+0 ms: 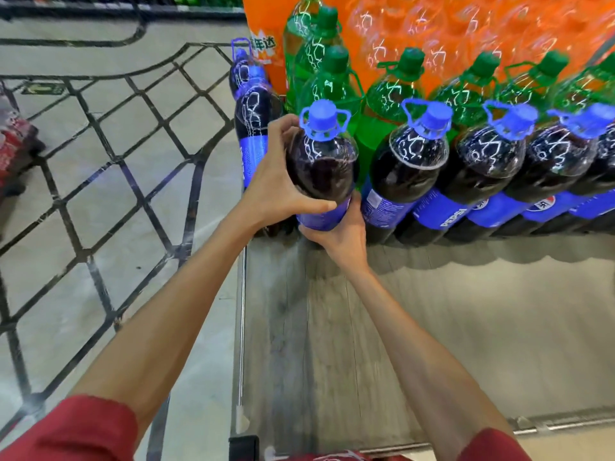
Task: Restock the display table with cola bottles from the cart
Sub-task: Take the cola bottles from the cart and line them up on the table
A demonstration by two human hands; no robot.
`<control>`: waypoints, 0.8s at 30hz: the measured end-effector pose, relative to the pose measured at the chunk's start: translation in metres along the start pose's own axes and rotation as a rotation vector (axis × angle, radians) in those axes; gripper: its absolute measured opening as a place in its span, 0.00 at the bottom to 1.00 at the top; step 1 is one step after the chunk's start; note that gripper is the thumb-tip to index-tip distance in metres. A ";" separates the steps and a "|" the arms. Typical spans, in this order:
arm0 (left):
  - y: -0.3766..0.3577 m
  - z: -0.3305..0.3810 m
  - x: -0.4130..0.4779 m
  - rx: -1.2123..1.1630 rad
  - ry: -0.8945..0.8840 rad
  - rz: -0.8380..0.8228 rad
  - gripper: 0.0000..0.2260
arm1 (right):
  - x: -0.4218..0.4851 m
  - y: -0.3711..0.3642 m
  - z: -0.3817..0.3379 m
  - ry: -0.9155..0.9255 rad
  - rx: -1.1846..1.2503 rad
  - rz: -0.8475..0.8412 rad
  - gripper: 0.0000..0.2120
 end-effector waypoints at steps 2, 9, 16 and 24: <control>-0.002 -0.004 0.004 -0.006 0.007 0.008 0.50 | 0.006 0.001 0.001 -0.002 -0.012 0.017 0.49; -0.009 -0.010 0.015 -0.031 -0.009 -0.050 0.50 | 0.007 0.001 0.006 -0.012 -0.011 0.043 0.49; -0.020 -0.005 0.014 0.013 -0.073 -0.070 0.49 | -0.016 -0.004 0.011 -0.032 -0.032 0.247 0.48; -0.024 -0.008 0.007 0.031 -0.066 -0.076 0.51 | -0.031 -0.006 0.009 -0.030 -0.086 0.361 0.47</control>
Point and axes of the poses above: each hand's wrist, its own x-axis towards the middle knuckle, its own y-axis out of the back of the hand, z = x × y, the point moved 4 cm from there along x, towards the middle knuckle
